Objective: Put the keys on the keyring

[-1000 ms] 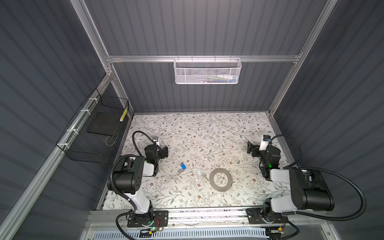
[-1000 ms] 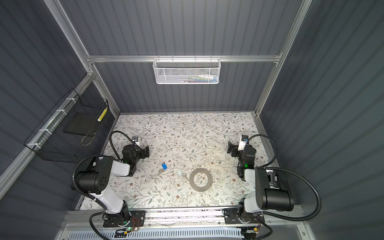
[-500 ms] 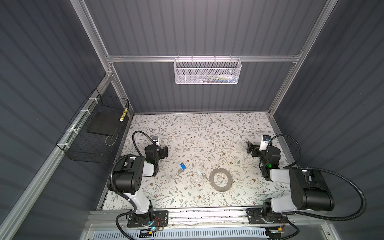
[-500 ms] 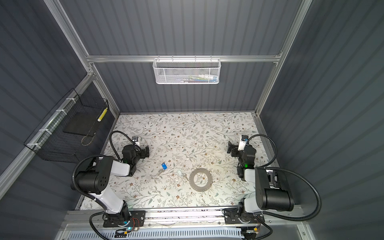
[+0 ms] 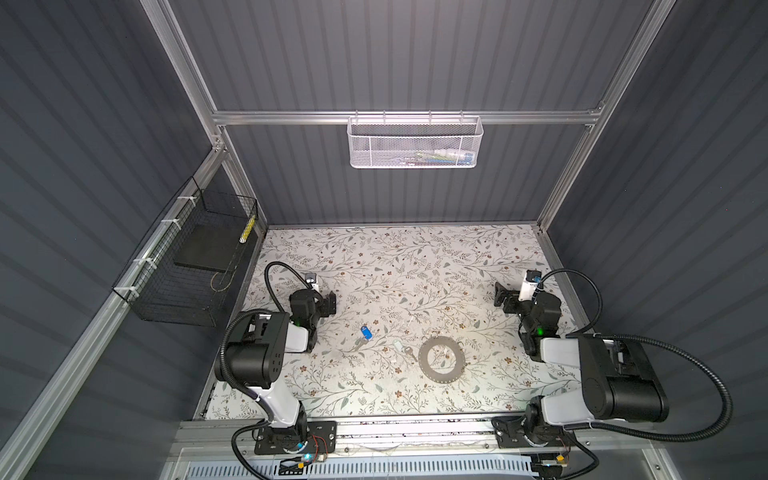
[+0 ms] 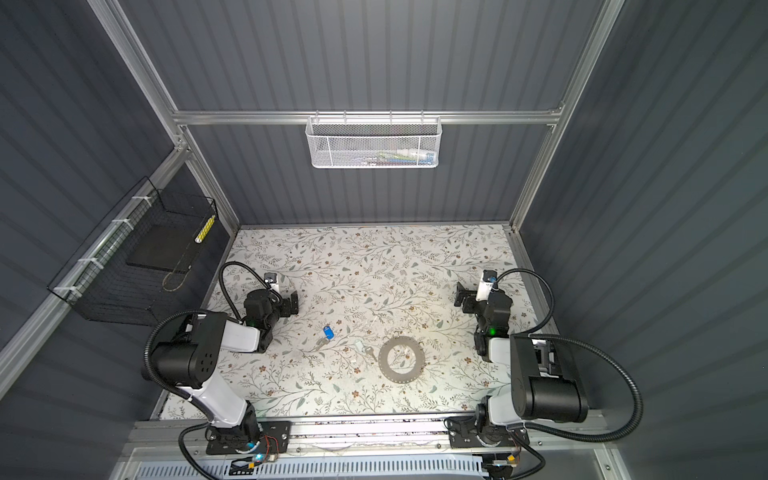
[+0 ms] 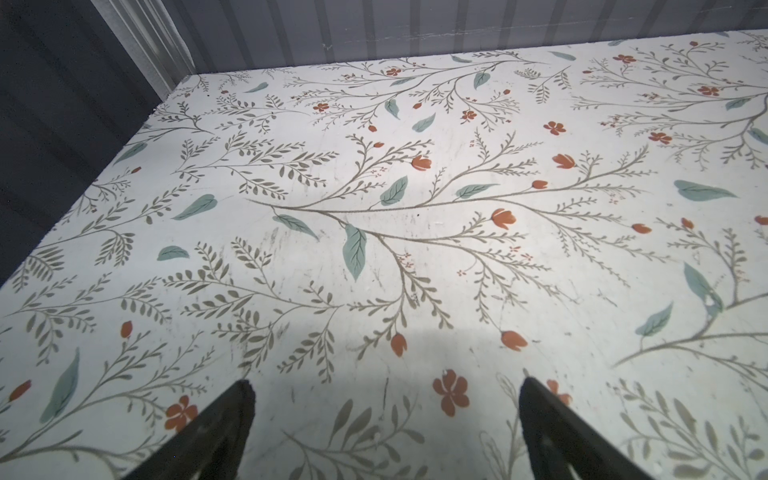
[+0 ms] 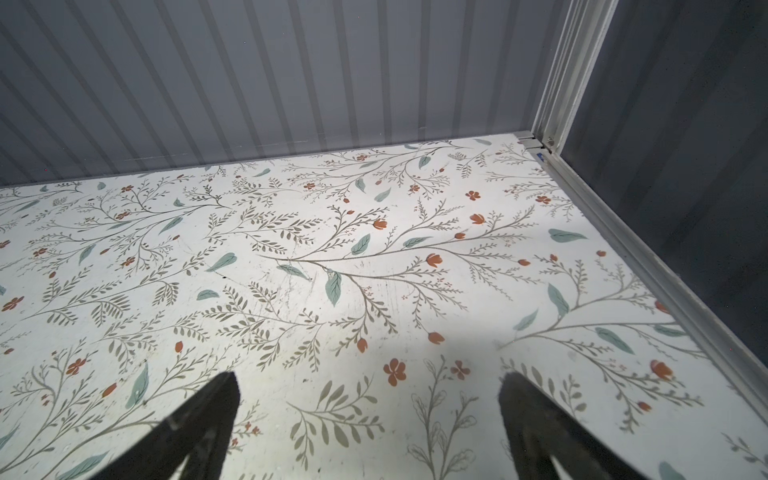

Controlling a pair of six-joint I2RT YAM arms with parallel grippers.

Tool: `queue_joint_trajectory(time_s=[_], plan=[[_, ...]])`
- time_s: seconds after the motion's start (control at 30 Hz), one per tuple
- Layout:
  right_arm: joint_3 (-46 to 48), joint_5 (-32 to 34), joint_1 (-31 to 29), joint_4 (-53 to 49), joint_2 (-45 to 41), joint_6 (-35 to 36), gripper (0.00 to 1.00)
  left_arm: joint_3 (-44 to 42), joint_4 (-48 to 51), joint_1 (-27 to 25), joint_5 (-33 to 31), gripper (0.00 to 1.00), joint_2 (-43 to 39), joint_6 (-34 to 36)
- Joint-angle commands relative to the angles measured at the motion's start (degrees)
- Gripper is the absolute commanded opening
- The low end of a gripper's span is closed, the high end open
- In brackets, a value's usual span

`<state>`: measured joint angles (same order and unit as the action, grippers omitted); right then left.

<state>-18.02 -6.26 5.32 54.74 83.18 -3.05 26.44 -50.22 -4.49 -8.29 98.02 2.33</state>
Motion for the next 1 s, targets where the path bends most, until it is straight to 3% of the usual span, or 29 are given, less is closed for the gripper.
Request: queue_joint_trajectory(time_s=[0.0, 0.17, 0.33, 0.5, 0.63, 0.73, 0.87, 0.97], plan=[[-1.2, 4.3, 0.2, -2.7, -2.8, -1.8, 0.99, 2.7, 2.8, 0.3, -3.7, 1.0, -1.4, -1.7], [-7.3, 8.2, 0.1, -20.2, -11.0, -3.5, 0.99, 11.3, 22.0, 0.3, -1.6, 1.0, -6.7, -1.6], [-14.0, 5.8, -1.1, -37.6, -16.5, -12.3, 0.99, 19.1, 38.0, 0.3, 2.4, 1.0, -9.6, -8.8], [-17.8, 2.3, -9.3, -50.5, -21.3, -11.6, 0.98, 27.1, 54.4, -1.0, 10.7, 1.0, -9.7, -13.5], [-20.9, 2.7, -17.7, -61.3, -21.3, -12.4, 0.95, 31.0, 65.1, -6.4, 12.2, 1.0, -10.7, -13.0], [-20.6, 3.4, -22.6, -64.2, -20.9, -16.3, 0.94, 31.6, 69.0, -9.3, 13.3, 0.99, -11.7, -12.4], [-21.9, 5.8, -29.7, -68.4, -16.7, -19.0, 0.9, 30.5, 69.9, -9.6, 16.1, 0.98, -12.9, -12.4], [-23.8, 6.3, -33.4, -70.6, -12.1, -20.6, 0.81, 29.5, 69.9, -9.6, 15.1, 0.97, -12.1, -12.2]])
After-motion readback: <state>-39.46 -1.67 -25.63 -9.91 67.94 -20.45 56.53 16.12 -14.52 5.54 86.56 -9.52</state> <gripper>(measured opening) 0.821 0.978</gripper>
